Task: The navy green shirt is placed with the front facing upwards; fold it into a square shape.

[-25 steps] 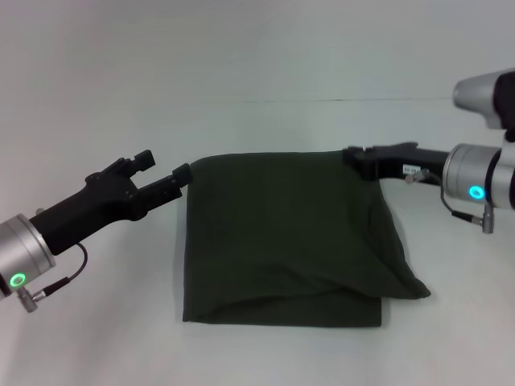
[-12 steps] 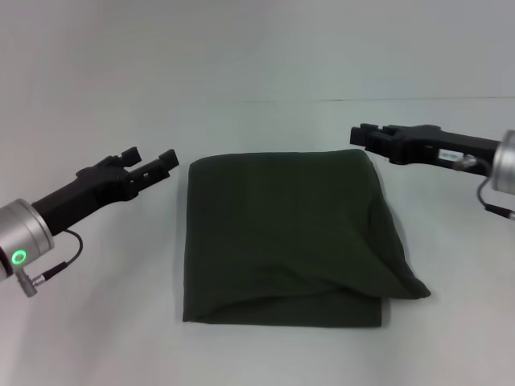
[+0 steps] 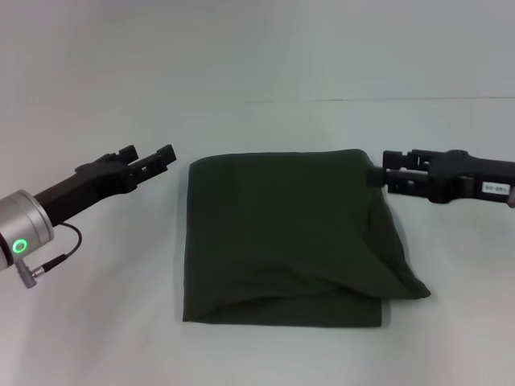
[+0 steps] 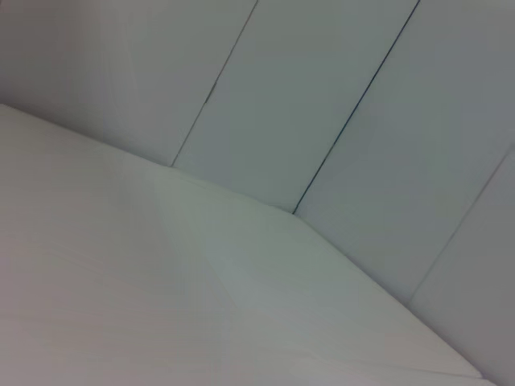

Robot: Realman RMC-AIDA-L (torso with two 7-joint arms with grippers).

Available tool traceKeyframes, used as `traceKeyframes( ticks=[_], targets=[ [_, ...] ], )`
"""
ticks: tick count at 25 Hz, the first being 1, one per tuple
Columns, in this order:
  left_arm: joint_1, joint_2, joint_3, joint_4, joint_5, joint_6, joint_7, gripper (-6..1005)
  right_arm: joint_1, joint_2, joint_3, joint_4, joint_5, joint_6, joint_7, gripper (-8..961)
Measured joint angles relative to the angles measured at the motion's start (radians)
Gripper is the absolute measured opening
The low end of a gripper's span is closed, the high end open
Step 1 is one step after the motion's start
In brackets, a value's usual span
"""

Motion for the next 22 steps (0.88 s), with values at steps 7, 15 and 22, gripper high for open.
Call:
traceKeyframes(
  ticks=[7,15,22],
  targets=[
    [-0.018,-0.003,0.028,0.0,0.001,-0.119,-0.018,939,-0.003,-0.01,0.027,-0.015,-0.023,-0.04,0.011,688],
    [-0.051,-0.001,0.148,-0.003,0.025,-0.282,-0.094,937,0.012,-0.021,0.04,-0.019,-0.037,-0.04,0.069,927],
    [-0.079,0.0,0.191,-0.006,0.067,-0.287,-0.094,936,0.01,-0.014,0.041,-0.019,-0.038,-0.03,0.073,925]
  ],
)
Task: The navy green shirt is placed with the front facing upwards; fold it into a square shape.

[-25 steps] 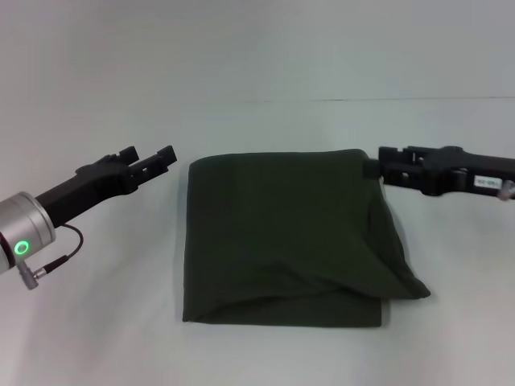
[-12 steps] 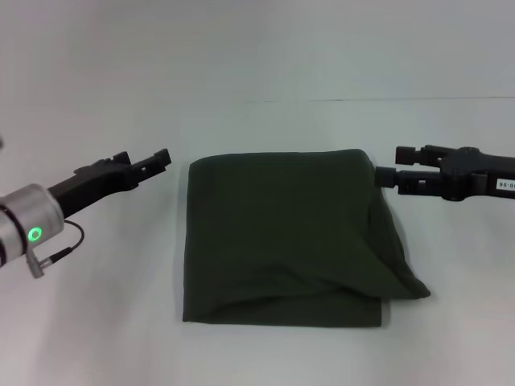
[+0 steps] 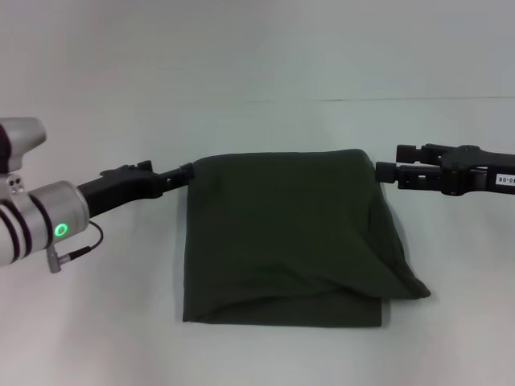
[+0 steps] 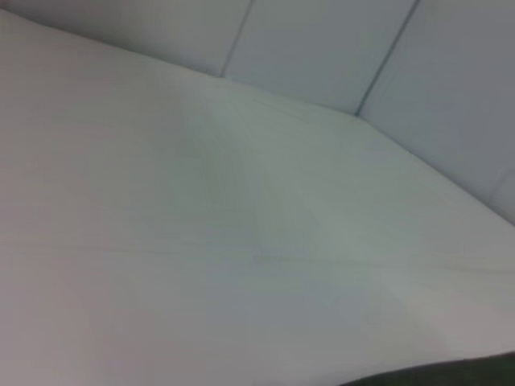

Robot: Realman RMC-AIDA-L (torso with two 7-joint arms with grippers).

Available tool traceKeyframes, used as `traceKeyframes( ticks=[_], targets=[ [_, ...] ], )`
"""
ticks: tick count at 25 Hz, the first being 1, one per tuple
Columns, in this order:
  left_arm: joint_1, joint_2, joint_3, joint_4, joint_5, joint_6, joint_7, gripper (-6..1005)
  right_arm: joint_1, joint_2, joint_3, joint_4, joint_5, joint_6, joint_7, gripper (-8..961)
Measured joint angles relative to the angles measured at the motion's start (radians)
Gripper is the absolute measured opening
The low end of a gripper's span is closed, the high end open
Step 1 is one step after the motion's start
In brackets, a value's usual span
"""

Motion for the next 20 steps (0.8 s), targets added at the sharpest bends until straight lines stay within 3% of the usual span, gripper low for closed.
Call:
traceKeyframes(
  ticks=[6,9,20],
  targets=[
    [-0.025,-0.011,0.026,-0.001,0.013,-0.024,0.011,936,-0.003,0.004,0.0,0.007,0.0,0.016,-0.007,925],
    [-0.032,-0.018,0.087,-0.002,0.016,-0.071,0.012,936,-0.003,0.01,0.0,0.008,0.0,0.019,-0.01,925],
    [-0.086,-0.021,0.155,-0.063,0.016,-0.148,0.013,937,-0.008,0.018,0.0,0.002,0.001,0.02,-0.011,925]
  ],
)
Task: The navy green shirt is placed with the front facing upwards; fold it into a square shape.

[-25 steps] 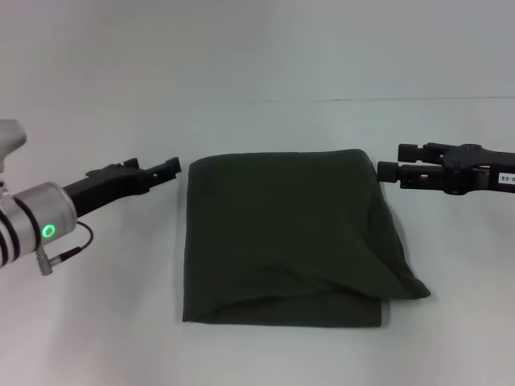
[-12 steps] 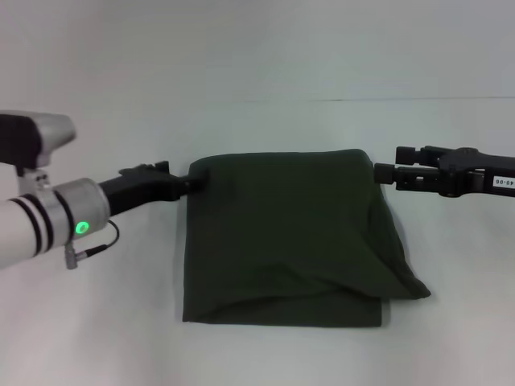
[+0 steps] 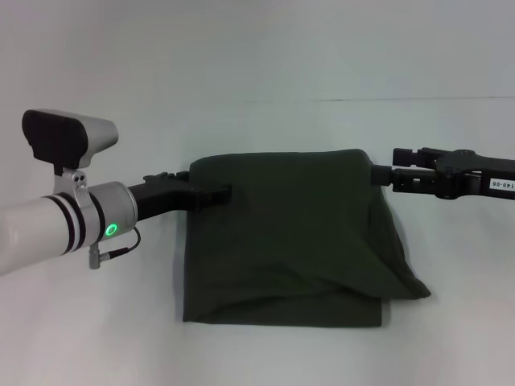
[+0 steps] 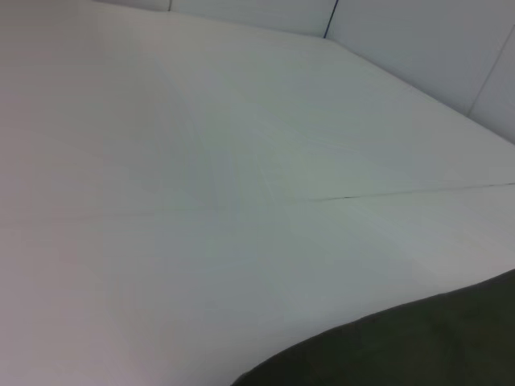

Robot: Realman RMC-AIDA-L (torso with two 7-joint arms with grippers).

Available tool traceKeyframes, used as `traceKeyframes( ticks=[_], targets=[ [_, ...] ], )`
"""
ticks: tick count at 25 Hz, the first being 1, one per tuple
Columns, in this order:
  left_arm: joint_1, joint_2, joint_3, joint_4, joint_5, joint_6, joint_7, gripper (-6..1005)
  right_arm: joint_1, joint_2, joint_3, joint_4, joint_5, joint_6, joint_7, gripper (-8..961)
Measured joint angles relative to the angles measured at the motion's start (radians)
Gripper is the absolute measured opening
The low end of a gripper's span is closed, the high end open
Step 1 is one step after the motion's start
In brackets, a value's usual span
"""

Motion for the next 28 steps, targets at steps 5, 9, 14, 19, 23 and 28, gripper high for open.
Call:
traceKeyframes(
  ticks=[5,9,14,19,23,28],
  targets=[
    [-0.008,0.0,0.014,-0.012,0.0,-0.019,0.0,924,0.0,0.0,0.0,0.0,0.0,0.0,0.0,925],
    [-0.009,0.0,0.024,-0.012,0.0,-0.02,0.0,911,0.0,0.001,0.0,0.0,0.0,0.0,0.0,925],
    [-0.012,-0.005,0.053,-0.009,-0.002,-0.026,0.001,894,0.0,0.005,0.001,0.0,0.0,0.0,0.0,925],
    [-0.017,-0.005,0.065,-0.005,-0.004,-0.04,0.001,848,0.0,0.008,0.003,0.0,0.001,0.0,0.0,924],
    [-0.02,-0.005,0.066,0.002,-0.006,-0.047,0.001,775,0.0,0.009,0.003,0.0,0.003,0.0,0.0,924],
    [-0.023,-0.005,0.066,0.002,-0.008,-0.059,0.0,684,0.0,0.009,0.003,0.0,0.005,0.0,0.0,924]
  ],
)
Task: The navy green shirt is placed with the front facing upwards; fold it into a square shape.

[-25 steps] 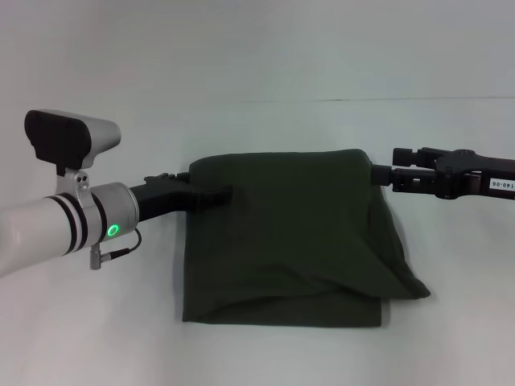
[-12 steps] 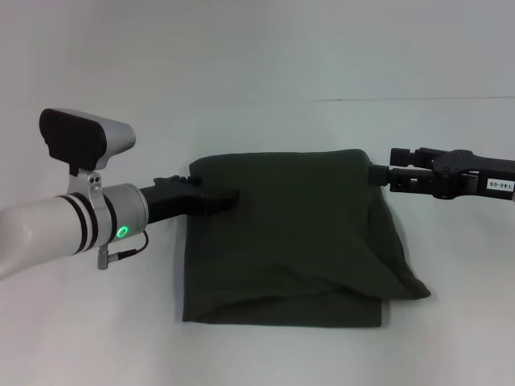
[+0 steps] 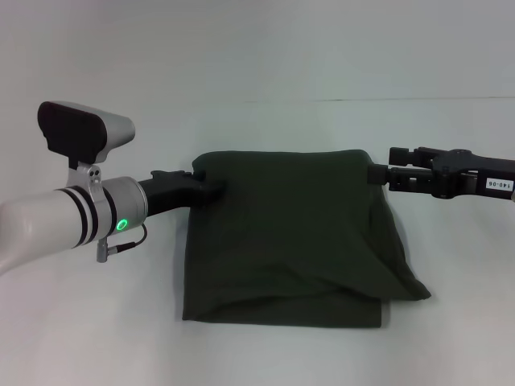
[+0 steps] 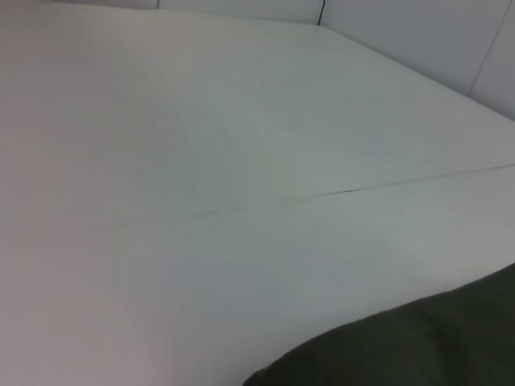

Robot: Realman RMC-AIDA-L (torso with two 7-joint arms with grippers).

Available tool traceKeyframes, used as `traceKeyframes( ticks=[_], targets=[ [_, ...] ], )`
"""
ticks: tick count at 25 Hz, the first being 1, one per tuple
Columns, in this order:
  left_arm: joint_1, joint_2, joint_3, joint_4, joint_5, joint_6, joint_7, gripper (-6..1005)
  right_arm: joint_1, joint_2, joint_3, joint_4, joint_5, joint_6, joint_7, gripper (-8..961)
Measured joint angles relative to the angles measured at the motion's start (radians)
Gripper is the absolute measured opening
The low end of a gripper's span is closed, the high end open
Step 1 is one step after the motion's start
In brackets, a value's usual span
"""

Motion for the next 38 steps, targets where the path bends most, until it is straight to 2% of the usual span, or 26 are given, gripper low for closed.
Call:
traceKeyframes(
  ticks=[6,8,14,27,38],
  targets=[
    [-0.008,0.001,0.0,0.001,-0.001,-0.001,-0.006,475,0.002,0.002,0.0,0.0,-0.002,0.0,0.0,924],
    [-0.011,0.002,-0.001,0.001,-0.002,-0.001,-0.007,245,0.003,0.002,0.0,0.0,-0.002,0.001,0.0,924],
    [-0.028,0.002,-0.006,0.002,-0.004,0.006,-0.014,38,0.0,0.002,0.0,0.0,-0.003,0.003,-0.002,924],
    [-0.098,0.002,-0.017,0.002,-0.006,0.001,-0.062,39,-0.002,0.001,0.012,0.01,0.001,-0.003,-0.015,925],
    [-0.109,0.003,-0.063,-0.001,-0.035,-0.025,-0.065,38,-0.006,0.001,0.025,0.01,0.001,-0.01,-0.011,923]
  ],
)
